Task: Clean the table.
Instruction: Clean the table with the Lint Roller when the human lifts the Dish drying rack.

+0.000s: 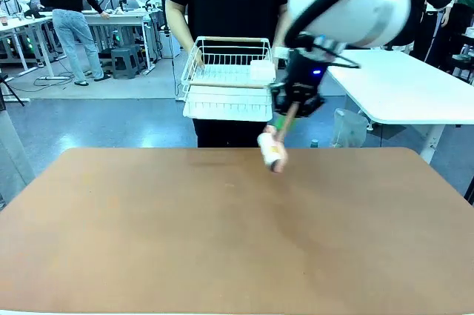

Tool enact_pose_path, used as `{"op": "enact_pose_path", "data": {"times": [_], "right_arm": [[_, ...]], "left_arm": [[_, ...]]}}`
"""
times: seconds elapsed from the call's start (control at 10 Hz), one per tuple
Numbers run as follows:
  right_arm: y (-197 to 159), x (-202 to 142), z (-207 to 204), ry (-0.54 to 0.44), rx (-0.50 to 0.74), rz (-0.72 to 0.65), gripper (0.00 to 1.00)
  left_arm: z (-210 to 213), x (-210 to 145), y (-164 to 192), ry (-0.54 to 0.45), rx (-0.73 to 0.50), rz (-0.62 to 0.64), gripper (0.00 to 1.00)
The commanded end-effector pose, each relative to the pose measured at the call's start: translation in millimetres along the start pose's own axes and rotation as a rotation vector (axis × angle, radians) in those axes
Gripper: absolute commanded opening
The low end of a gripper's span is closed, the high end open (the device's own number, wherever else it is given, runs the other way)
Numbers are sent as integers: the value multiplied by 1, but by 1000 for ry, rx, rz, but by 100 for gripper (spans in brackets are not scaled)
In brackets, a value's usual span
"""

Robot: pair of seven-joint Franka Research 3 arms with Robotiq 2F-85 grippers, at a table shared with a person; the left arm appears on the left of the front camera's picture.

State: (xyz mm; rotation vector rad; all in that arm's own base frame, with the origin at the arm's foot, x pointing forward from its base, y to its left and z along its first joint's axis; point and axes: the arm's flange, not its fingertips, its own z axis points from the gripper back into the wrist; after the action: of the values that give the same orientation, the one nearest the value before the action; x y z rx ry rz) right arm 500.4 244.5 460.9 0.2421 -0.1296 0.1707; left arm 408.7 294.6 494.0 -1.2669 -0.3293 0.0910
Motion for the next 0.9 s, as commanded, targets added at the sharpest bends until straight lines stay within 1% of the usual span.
{"op": "enact_pose_path", "data": {"times": [0.0,0.2,0.3,0.4,0.5,0.6,0.7,0.8], "right_arm": [[-32,-37,37,12,-171,-43,21],[-79,-68,62,9,-227,-98,21],[-96,-77,68,-6,-195,-116,21],[-108,-83,67,0,-201,-122,21],[-116,-82,62,7,-201,-137,21],[-118,-66,46,24,-176,-116,21],[-116,-81,71,12,-207,-134,21],[-116,-81,71,12,-207,-134,21]], "left_arm": [[2,-1,-2,-6,-27,-8,100],[2,-1,-2,-6,-27,-8,100],[2,-1,-2,-6,-27,-8,100],[2,-1,-2,-6,-27,-8,100],[2,-1,-2,-6,-27,-8,100],[2,-1,-2,-6,-27,-8,100],[2,-1,-2,-6,-27,-8,100],[2,-1,-2,-6,-27,-8,100]]}}
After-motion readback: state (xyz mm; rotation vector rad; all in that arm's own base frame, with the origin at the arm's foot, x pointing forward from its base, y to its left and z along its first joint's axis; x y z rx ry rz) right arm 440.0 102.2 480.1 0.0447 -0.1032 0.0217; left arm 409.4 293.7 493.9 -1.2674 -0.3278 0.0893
